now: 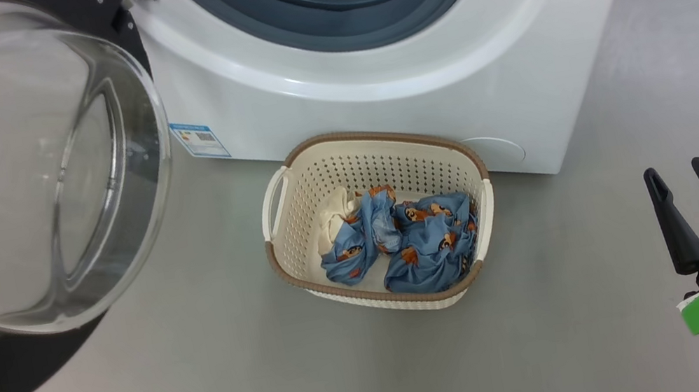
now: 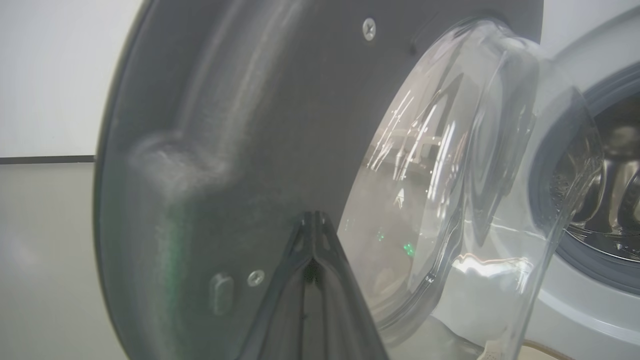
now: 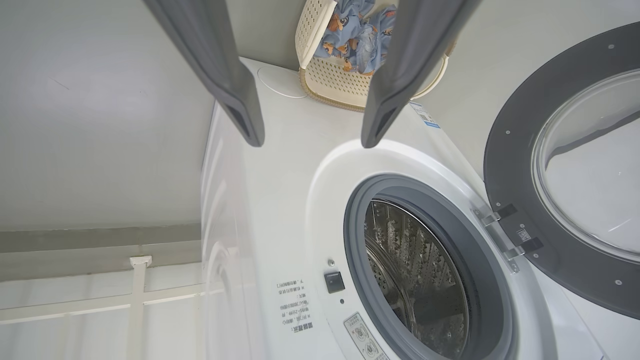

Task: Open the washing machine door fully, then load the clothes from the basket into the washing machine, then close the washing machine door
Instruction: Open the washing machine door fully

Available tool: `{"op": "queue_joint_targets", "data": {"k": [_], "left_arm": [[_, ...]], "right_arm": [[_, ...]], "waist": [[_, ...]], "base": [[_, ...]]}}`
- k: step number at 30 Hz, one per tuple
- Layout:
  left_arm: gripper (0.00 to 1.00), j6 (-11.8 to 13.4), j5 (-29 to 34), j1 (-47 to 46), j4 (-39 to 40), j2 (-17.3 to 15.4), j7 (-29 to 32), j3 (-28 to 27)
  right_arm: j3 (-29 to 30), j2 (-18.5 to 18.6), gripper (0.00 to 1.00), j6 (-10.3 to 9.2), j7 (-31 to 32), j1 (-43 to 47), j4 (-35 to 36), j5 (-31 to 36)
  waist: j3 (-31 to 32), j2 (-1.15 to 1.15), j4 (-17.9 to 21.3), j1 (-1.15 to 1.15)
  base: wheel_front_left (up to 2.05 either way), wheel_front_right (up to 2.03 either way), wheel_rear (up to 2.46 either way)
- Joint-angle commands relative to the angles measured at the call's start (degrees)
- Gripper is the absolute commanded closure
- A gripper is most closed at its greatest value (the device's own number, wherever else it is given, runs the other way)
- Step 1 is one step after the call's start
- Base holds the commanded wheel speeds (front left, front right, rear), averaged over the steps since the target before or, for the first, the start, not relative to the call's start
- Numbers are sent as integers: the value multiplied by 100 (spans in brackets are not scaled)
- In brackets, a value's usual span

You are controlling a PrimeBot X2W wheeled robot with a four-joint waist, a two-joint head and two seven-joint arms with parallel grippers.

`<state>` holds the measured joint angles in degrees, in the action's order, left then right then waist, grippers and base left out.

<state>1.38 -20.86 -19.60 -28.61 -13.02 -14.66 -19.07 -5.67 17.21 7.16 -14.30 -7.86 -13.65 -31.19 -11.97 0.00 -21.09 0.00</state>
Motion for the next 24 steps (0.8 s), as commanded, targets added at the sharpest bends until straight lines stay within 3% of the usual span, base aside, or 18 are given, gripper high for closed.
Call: {"op": "queue_joint_targets", "data": {"k": [1,18,24], "left_arm": [[100,-3,72,-236,38,-385,-34,-292],[100,-391,567,-1339,-1391,-819,-34,-1195],[100,-439,756,-1524,-1589,-827,-34,-1362]], "right_arm": [[-135,132,0,33,-70,-164,152,93],[-175,384,0,33,-70,-469,190,106],[-201,419,0,33,-70,-532,168,112]], "waist": [[-68,0,3,0],[-524,0,52,0],[-570,0,58,0]], "base": [[0,0,0],[0,0,0],[0,0,0]]}}
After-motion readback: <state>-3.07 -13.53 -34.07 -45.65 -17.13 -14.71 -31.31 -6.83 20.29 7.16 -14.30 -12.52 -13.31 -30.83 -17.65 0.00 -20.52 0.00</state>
